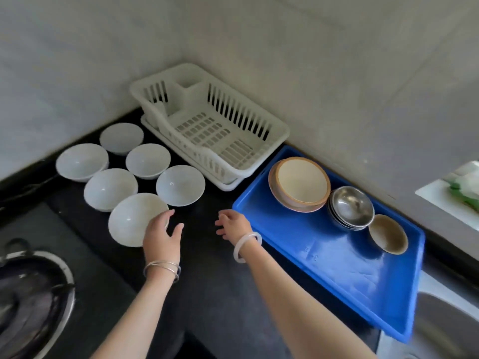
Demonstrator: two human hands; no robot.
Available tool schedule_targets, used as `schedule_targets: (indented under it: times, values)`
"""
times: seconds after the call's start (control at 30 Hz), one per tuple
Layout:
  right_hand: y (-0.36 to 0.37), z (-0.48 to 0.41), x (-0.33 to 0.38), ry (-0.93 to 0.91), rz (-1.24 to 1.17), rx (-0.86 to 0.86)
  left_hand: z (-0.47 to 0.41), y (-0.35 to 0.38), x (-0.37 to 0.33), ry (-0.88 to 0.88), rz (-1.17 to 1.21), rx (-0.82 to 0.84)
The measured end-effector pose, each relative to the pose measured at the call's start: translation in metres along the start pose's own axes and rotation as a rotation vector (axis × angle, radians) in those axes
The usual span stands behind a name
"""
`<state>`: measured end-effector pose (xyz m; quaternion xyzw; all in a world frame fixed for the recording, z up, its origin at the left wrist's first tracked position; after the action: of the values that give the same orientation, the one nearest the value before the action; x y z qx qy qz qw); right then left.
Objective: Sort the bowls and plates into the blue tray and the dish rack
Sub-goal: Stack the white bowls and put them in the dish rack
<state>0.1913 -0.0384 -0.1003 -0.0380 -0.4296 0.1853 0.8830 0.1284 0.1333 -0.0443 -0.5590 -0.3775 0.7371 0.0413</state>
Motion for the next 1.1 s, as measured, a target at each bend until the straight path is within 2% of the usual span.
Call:
schedule_targets:
  times: [0.2,0.3,0.43,0.63,0.73,0.87,1.1]
  values:
    - [0.047,-0.044,0.029,0.059,0.107,0.016,-0.023,-0.038,0.064,-0.149,-0.047,-0.118]
    - [0.060,-0.054,0.038,0.082,0.011,0.002,-0.025,-0.044,0.083,-0.204,0.010,-0.132]
    - [0.067,-0.065,0.043,0.135,-0.259,-0.055,-0.024,-0.045,0.101,-0.354,0.283,-0.119]
    - [0.051,-0.054,0.050,0.064,-0.286,-0.166,-0.027,-0.045,0.111,-0.427,0.401,-0.105]
    - [0.040,-0.037,0.064,-0.044,-0.201,-0.180,-0.028,-0.045,0.114,-0.433,0.437,-0.108]
    - [0.044,-0.013,0.083,-0.125,-0.070,-0.115,-0.031,-0.046,0.120,-0.442,0.486,-0.116]
    - [0.080,0.000,0.092,-0.067,0.256,-0.025,-0.035,-0.048,0.124,-0.520,0.686,-0.116]
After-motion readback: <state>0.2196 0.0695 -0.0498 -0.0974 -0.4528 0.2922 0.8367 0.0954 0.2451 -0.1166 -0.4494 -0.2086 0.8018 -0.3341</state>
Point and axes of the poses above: each hand's wrist, its own z-axis away from the middle knuckle, its own y-axis out of the palm, x = y × z, the point moved 6 cm from there along -z, towards the middle knuckle, and after that the axes turned 3 degrees about x, right-handed, at the moved point
